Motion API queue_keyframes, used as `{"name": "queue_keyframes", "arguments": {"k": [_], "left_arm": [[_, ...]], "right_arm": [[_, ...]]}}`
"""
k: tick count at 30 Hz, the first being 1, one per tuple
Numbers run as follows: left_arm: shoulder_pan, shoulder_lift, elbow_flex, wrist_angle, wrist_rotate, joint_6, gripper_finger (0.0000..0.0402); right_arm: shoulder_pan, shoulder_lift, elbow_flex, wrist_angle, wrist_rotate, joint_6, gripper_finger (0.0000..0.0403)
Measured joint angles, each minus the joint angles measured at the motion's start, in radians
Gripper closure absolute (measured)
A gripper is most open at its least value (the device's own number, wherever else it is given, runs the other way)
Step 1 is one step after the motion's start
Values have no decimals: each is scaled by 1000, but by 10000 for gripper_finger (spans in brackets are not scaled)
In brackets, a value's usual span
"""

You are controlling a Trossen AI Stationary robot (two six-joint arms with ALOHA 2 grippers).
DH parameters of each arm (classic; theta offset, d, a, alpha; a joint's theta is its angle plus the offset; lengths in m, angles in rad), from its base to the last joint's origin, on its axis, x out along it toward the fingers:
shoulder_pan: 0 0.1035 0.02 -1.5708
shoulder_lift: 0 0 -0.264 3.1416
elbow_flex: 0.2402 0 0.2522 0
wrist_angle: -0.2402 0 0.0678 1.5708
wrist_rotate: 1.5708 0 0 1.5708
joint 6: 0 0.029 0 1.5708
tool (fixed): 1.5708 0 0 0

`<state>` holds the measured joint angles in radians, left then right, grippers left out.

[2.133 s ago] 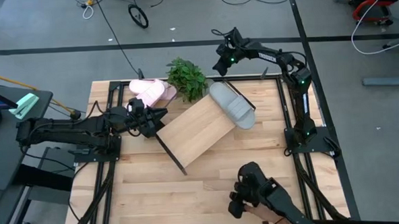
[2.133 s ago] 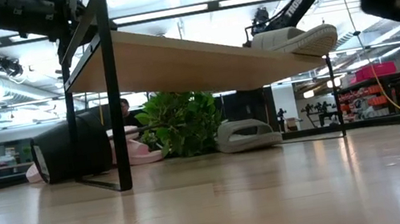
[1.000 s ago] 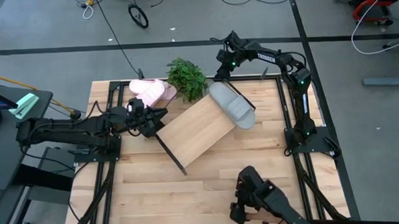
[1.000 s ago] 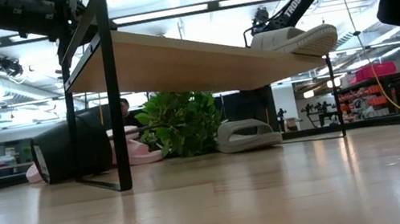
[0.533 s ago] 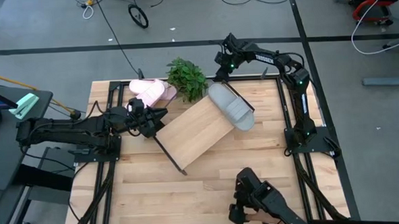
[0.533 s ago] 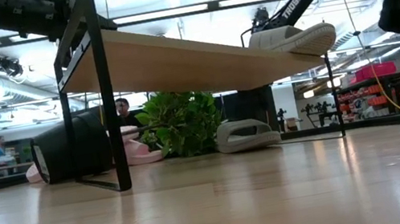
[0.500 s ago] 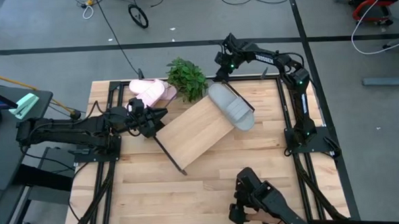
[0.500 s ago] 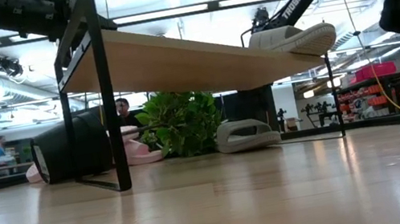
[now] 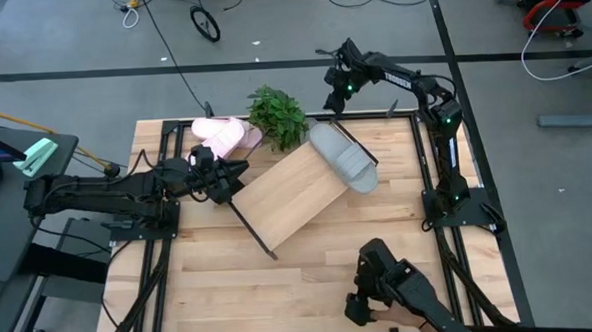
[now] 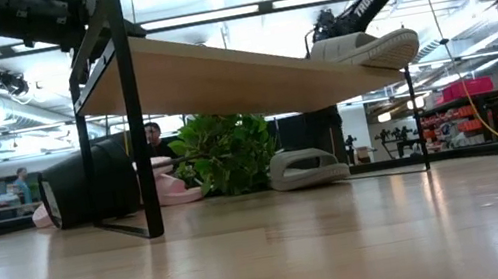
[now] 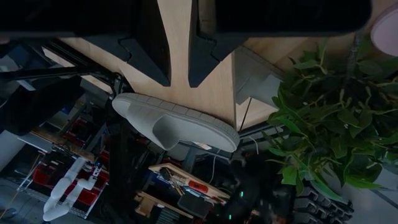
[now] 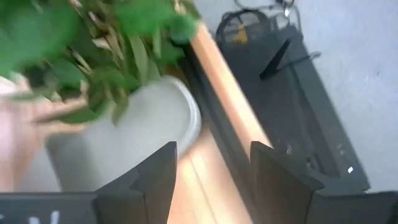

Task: Pick and place slides into the shelf
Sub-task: Put the gray slides on the shelf

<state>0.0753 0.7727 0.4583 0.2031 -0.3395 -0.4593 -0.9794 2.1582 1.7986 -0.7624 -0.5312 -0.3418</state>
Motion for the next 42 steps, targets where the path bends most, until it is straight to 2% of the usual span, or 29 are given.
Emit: {"name": "queue_keyframes", "arguments": {"k": [6, 11, 17, 24, 28, 37, 40, 42], "left_arm": [[0, 0, 0, -2, 0, 30, 339], [0, 0, 0, -45, 0, 36, 338], [21, 0, 0, -39, -14, 134, 339], [154, 0, 0, -28, -16, 229, 328], [263, 0, 0, -27, 91, 126, 311], [448, 0, 0, 23, 298, -141, 272], [478, 0, 37, 25, 349, -159, 267], [490, 0, 91, -15, 370, -118, 267]], "right_arm": [[8, 6, 209, -92, 2, -7, 199], [4, 13, 313, -165, 6, -10, 206], [5, 14, 337, -174, 8, -24, 208], [7, 14, 337, -166, 9, -21, 207], [16, 14, 337, -180, 26, 33, 206], [50, 14, 340, -231, 39, 298, 206], [45, 14, 340, -260, 44, 374, 206], [44, 14, 340, -278, 47, 389, 206]]}}
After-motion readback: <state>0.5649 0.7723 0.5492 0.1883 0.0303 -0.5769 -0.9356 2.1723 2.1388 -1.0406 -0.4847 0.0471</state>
